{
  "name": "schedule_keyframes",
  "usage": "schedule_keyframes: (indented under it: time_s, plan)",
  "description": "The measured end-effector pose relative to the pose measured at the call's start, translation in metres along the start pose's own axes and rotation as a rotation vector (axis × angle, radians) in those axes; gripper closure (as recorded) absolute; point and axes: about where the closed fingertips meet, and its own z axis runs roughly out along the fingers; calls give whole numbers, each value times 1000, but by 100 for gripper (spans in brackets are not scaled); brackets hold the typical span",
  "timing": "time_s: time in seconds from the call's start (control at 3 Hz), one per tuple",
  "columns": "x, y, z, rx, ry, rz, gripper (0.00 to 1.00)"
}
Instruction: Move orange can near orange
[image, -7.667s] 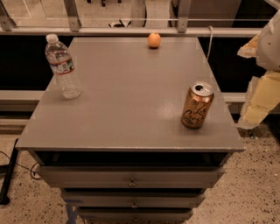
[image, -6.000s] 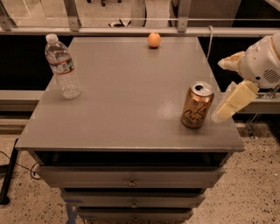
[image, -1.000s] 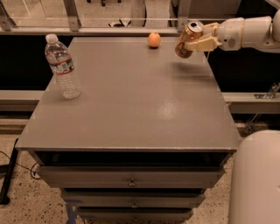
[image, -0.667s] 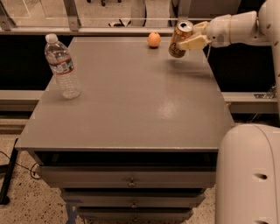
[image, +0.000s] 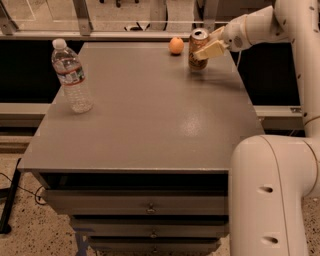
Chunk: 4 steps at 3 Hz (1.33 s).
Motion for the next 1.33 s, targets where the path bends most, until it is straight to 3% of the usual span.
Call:
schedule_keyframes:
  time_s: [0.33,0.67,1.33]
  plan:
    - [4,-2,6,6,35,28,100]
    - [6,-18,-1,61,1,95,100]
    - [6,-63,-25,227,-86,223,100]
